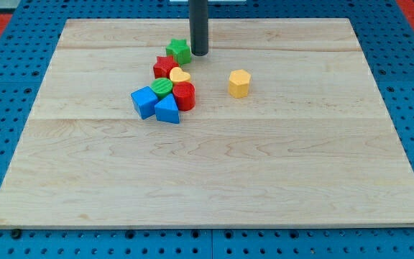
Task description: Move the green star diagonally to the top left to the red star
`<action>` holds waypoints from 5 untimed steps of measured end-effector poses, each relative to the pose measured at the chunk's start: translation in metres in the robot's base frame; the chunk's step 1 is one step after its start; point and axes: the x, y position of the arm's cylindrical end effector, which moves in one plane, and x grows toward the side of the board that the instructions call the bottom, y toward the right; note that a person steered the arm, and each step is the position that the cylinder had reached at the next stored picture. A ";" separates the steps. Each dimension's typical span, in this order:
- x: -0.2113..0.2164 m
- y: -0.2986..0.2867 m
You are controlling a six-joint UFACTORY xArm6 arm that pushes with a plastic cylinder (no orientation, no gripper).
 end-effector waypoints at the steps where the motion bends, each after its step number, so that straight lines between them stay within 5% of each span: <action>1: 0.012 -0.034; 5: -0.041 -0.145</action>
